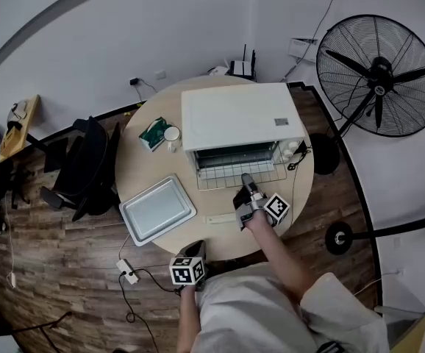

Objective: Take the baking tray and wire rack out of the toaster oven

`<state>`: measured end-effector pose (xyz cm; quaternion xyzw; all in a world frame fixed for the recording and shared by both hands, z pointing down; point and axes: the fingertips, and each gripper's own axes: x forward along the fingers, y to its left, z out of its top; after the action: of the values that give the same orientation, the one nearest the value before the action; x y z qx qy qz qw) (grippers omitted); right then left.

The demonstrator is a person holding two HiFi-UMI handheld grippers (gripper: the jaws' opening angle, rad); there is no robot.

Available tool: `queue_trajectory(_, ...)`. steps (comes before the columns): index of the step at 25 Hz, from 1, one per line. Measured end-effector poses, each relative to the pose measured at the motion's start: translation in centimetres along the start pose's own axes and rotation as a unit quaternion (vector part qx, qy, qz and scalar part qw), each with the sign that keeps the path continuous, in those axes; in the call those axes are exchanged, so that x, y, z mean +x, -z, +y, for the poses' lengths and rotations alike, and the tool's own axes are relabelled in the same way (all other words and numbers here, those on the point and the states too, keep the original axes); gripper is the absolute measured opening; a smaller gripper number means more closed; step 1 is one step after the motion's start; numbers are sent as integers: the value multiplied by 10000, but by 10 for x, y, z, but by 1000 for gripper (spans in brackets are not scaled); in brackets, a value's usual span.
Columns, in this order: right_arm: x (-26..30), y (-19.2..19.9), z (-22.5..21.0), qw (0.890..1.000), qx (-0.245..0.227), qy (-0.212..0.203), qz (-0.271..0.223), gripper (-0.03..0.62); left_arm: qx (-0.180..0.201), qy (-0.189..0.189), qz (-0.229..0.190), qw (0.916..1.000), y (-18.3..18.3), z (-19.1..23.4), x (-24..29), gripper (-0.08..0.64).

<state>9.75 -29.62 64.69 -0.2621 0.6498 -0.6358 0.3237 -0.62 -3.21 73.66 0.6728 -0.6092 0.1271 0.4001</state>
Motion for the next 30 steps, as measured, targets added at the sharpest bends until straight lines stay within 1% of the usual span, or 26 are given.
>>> queue_trajectory(2,-4,3,3,10000,-8,49,36,7,15,6,14,10000,0,1,0,57)
queue_trajectory(6,-12,2,-3,9999,-71,-31,133,8,28,16,33,10000,-1,2,1,57)
queue_trajectory(13,-24,7,5,9993,-284,156,211,8,15,17,68,10000,2,6,-1,57)
queue_trajectory(17,-30,11,8,9993,-275,164,170,8,-25,26,108,9999,3,8,-1,57)
queue_trajectory(21,-40,12,6,9989,-385,252,127,8,-16,42,117,9999,3,8,1,57)
queue_trajectory(27,-54,15,7,9987,-479,59,136,8,14,58,125,9999,1,6,3,57)
queue_trajectory(30,-59,13,12,9979,-620,12,202,8,15,65,136,9999,2,6,4,57)
